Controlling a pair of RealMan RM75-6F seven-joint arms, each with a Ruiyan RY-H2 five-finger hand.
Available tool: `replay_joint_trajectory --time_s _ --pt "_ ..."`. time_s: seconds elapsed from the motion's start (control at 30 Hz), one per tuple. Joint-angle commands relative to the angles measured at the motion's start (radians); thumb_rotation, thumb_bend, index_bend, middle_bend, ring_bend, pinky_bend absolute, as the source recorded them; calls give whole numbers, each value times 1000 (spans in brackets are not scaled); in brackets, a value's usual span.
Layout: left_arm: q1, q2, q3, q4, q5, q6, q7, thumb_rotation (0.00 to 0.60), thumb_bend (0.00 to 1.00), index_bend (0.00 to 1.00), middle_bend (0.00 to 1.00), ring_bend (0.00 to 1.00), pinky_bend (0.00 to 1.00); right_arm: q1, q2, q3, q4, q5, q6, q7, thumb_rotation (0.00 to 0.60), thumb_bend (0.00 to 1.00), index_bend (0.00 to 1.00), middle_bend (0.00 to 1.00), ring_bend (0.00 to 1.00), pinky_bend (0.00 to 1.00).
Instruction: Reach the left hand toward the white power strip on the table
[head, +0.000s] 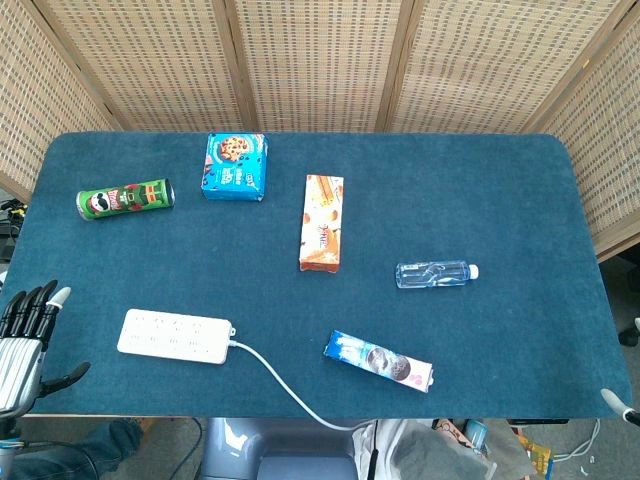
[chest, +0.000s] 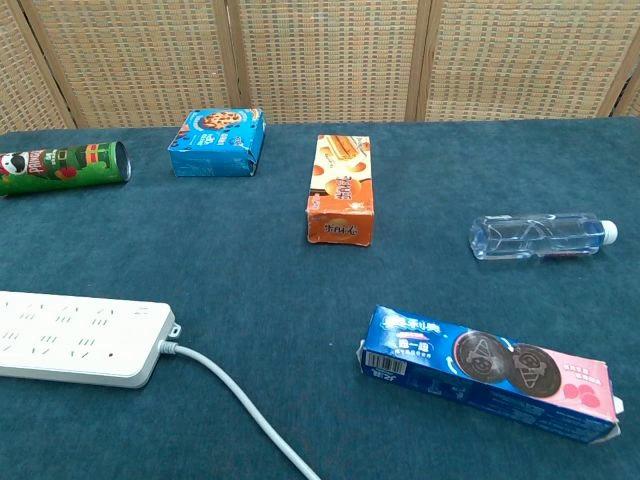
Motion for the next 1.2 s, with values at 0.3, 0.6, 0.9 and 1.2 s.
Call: replay_joint_trajectory --time_s 0.3,0.6,0.9,1.2 --pt "-21 -18 3 49 76 5 -38 600 0 0 190 163 173 -1 1 -1 1 -5 7 17 600 0 0 0 0 0" --pt "-106 -150 41 79 11 -221 -102 600 993 59 1000 1000 1000 0 2 -2 3 -6 5 28 600 0 0 0 0 0" --pt "-152 -230 39 6 -156 -384 37 600 1000 208 1000 1000 1000 5 2 -8 3 -14 -4 26 600 0 0 0 0 0" --pt "-196 -279 23 12 -243 -457 97 600 1000 208 1000 1000 1000 10 6 -9 1 -8 -18 34 600 0 0 0 0 0"
